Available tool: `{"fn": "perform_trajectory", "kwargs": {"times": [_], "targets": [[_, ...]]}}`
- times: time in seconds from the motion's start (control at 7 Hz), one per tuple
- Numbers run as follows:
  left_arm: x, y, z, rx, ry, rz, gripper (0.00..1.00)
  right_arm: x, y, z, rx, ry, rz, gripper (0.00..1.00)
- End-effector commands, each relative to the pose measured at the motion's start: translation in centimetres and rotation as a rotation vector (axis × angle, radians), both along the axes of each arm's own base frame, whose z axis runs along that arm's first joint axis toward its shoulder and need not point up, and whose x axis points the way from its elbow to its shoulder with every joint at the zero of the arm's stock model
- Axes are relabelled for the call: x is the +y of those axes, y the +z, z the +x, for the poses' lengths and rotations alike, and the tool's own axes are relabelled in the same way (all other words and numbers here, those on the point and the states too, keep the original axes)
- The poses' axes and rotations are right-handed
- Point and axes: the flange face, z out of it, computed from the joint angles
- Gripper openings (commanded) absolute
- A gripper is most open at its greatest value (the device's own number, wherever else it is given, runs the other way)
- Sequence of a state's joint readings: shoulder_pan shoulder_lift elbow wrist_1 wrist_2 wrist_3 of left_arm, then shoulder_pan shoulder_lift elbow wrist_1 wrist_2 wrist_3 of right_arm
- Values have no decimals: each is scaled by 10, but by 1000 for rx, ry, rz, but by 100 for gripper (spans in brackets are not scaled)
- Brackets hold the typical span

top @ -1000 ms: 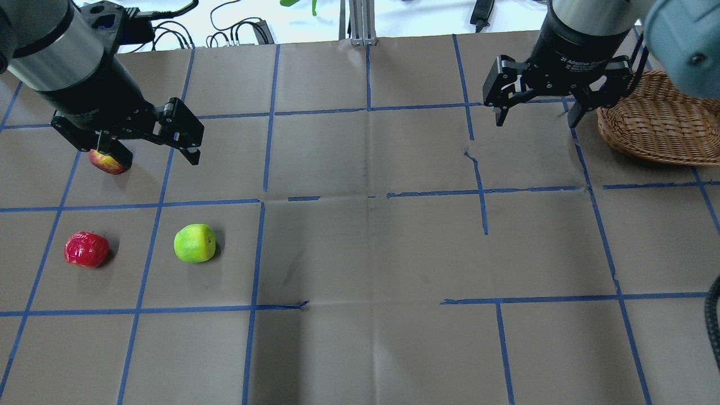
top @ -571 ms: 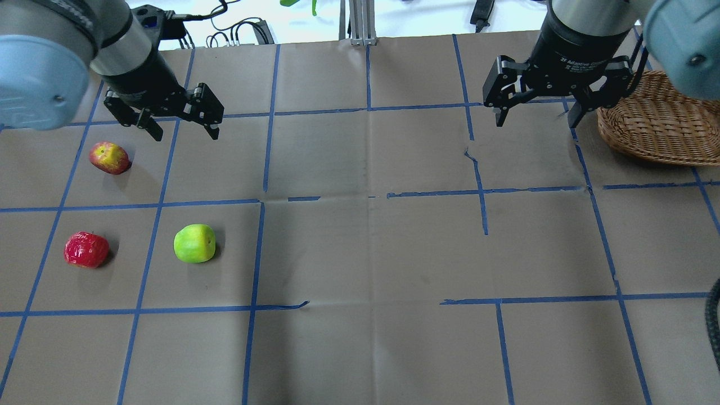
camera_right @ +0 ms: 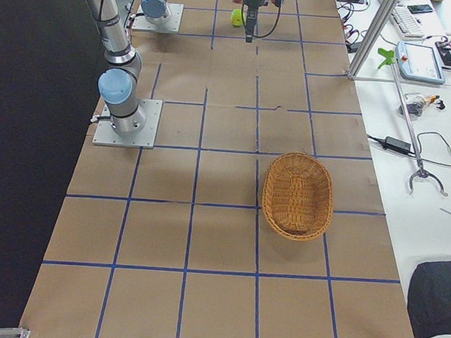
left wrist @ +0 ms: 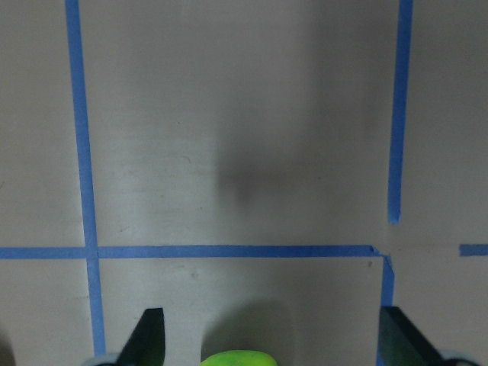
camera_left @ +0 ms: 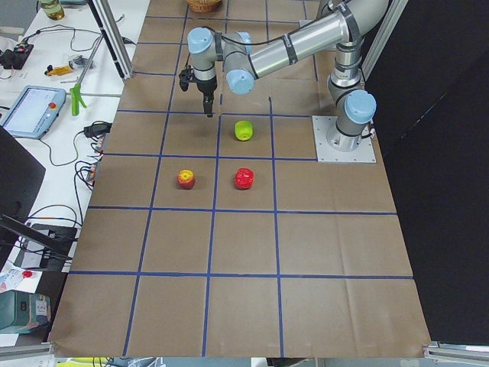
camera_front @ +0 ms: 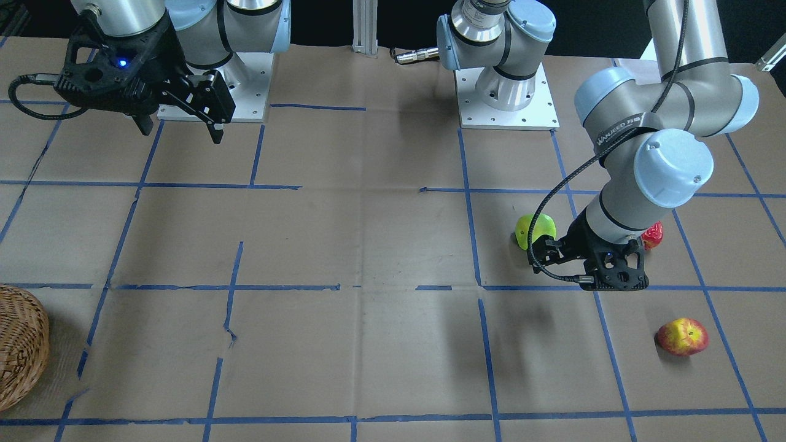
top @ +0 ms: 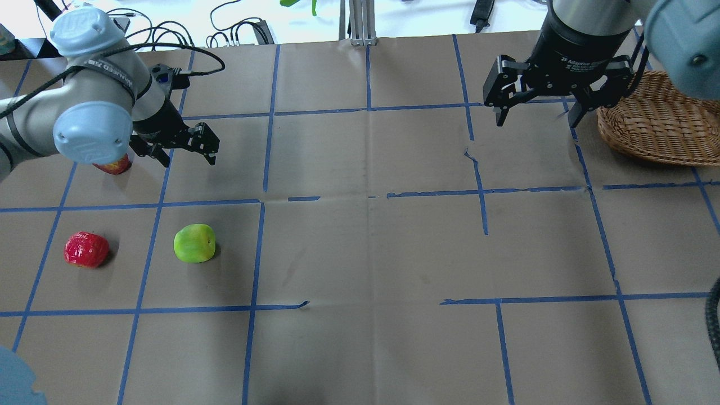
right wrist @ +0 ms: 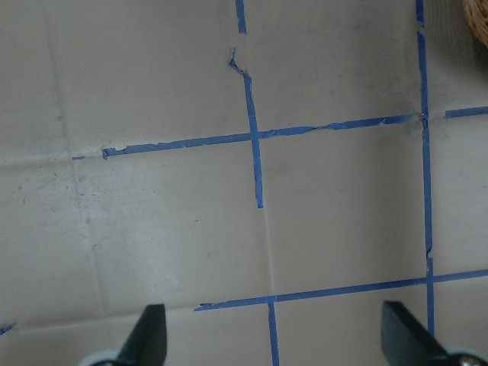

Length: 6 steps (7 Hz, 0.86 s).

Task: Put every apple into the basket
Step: 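Move the left gripper down toward the green apple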

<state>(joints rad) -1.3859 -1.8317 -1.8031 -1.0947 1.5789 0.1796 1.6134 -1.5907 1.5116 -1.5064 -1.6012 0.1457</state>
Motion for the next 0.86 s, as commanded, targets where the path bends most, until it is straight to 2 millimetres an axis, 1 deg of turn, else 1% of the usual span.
{"fn": "perform_trajectory", "kwargs": {"times": [0.0,0.14,0.29,0.43,0.57,0.71], "targets": [[34,-32,3,-26,10,-11,98,0,0,-1,0,-1,-1,100],[38,-33,31,-36,51,3,97,0,0,0,-1,0,-1,100],[43,-33,39,-31,63,17,97,0,0,-1,0,-1,-1,100],[61,-35,31,-22,74,27,97,0,0,-1,0,-1,-1,100],[75,-26,26,-19,77,20,97,0,1,-1,0,-1,-2,100],[81,-25,24,-13,77,32,97,1,1,0,-1,0,-2,100]]}}
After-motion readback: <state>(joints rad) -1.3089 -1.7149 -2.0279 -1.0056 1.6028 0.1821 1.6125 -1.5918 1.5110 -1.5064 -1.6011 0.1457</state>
